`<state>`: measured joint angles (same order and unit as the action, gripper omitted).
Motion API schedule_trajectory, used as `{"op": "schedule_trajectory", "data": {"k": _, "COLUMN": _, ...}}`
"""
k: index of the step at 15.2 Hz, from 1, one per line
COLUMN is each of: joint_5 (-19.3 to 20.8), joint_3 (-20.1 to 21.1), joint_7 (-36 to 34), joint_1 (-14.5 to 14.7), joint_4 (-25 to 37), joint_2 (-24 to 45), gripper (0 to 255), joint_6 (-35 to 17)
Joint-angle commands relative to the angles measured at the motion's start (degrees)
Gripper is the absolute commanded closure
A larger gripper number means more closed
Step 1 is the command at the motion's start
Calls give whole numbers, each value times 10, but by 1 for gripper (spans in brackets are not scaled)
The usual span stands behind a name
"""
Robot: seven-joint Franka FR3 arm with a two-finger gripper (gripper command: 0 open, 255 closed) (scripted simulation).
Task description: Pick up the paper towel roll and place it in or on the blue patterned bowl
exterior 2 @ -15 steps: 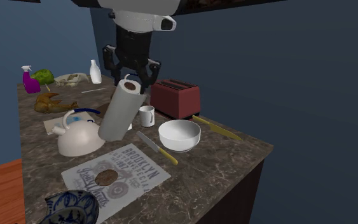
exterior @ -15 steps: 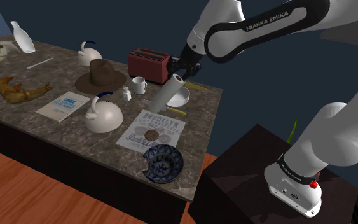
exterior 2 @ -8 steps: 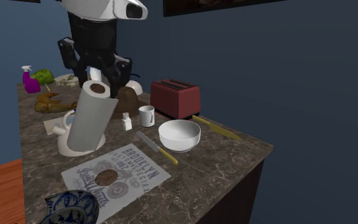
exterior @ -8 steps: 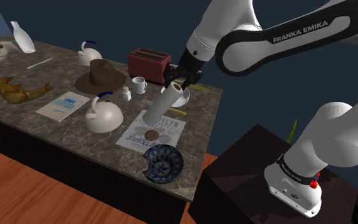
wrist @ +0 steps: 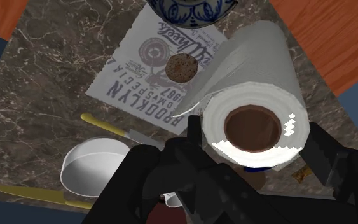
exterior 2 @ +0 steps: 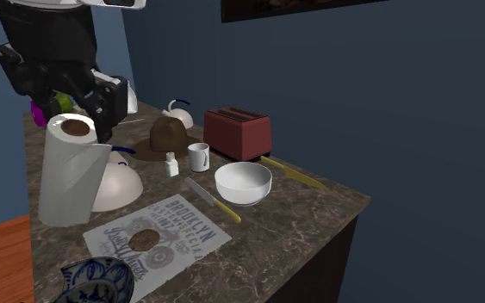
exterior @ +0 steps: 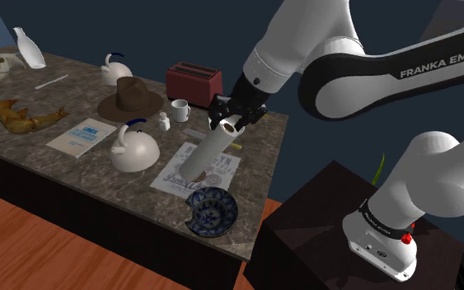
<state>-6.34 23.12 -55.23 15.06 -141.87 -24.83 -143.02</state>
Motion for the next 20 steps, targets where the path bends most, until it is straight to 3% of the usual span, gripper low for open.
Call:
{"op": "schedule_trajectory", "data": {"k": 1, "joint_5": 0, "joint_3": 5, "joint_7": -6, "joint_1": 0, "joint_4": -10, "joint_2": 2, "gripper": 255, "joint_6": -13}}
{"op": "schedule_trajectory", "data": {"k": 20, "joint_5": 48, "joint_3": 55, "joint_7": -54, "joint_1": -37, "joint_4": -88, "joint_2": 97, "gripper": 255, "joint_6": -183}}
